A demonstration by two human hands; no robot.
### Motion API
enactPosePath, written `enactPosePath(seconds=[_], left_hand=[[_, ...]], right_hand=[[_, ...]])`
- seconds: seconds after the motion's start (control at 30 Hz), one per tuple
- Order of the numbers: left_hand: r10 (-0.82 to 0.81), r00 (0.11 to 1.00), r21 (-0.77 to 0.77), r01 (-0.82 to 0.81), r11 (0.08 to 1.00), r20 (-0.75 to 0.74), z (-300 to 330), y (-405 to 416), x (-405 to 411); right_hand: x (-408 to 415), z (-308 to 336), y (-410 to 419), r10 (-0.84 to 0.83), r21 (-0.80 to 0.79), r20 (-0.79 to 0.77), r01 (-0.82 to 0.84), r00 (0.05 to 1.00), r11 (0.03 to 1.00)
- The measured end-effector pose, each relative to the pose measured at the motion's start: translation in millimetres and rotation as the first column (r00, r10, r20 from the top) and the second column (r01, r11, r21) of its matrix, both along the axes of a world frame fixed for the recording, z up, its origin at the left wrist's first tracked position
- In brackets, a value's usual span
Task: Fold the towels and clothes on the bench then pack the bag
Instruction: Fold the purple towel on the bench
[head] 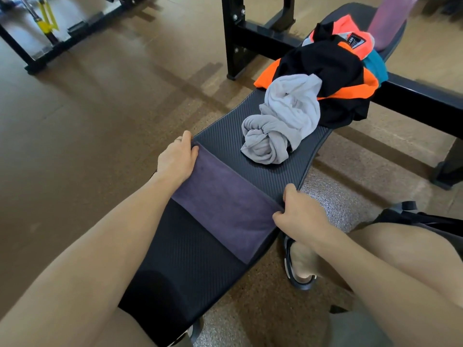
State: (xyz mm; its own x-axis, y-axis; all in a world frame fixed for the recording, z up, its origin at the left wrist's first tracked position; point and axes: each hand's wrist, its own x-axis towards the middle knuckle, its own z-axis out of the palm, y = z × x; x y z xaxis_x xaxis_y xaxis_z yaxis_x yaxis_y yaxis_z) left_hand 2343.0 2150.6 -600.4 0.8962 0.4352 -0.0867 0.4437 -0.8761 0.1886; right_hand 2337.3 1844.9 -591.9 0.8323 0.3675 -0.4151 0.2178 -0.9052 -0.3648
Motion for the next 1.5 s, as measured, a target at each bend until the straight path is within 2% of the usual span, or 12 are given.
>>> enactPosePath(seconds=[0.07,0.13,0.23,0.33,0.5,0.6,0.67,0.77,0.87,1.07,1.33,1.5], left_hand=[[-0.017,1.0,0.154,0.014,0.988,0.017,6,-8,-5],[-0.063,0.993,0.267,0.033,0.963,0.104,16,-23,-19],[-0.267,0.953,0.298,0.217,0.93,0.141,10,-56,-65],[-0.401,0.916,0.195,0.392,0.899,0.005,-21,-80,-114],[-0.357,0.93,0.217,0.366,0.905,-0.081,-29,-90,-128],[-0.395,0.918,0.219,0.394,0.892,-0.041,-4,-111,-139],[-0.501,0.866,0.173,0.495,0.852,-0.01,3,-135,-160],[-0.583,0.809,0.16,0.587,0.794,-0.078,-4,-163,-185],[-0.526,0.838,0.219,0.546,0.809,-0.147,-12,-176,-190],[-0.5,0.857,0.258,0.515,0.817,-0.126,-12,-187,-193],[-0.596,0.798,0.253,0.598,0.761,-0.093,-1,-169,-208],[-0.655,0.755,0.334,0.629,0.702,-0.045,-9,-161,-217]], right_hand=[[-8,2,1,0.166,-0.055,0.289,-0.157,0.943,0.986],[-17,4,8,0.359,-0.038,0.478,-0.389,0.802,0.92],[-29,-8,19,0.552,0.009,0.512,-0.647,0.658,0.762],[-30,-34,14,0.578,-0.082,0.37,-0.594,0.727,0.8],[-21,-39,3,0.612,-0.137,0.347,-0.608,0.71,0.782],[-25,-27,-4,0.578,-0.101,0.373,-0.587,0.726,0.803],[-30,-23,-9,0.609,-0.096,0.38,-0.625,0.696,0.775],[-34,-20,-20,0.664,-0.095,0.356,-0.682,0.657,0.725],[-32,-23,-31,0.712,-0.14,0.324,-0.713,0.623,0.687],[-32,-23,-30,0.76,-0.25,0.29,-0.721,0.582,0.647],[-37,-20,-29,0.769,-0.287,0.456,-0.744,0.447,0.603],[-42,-15,-33,0.79,-0.312,0.511,-0.784,0.338,0.537]])
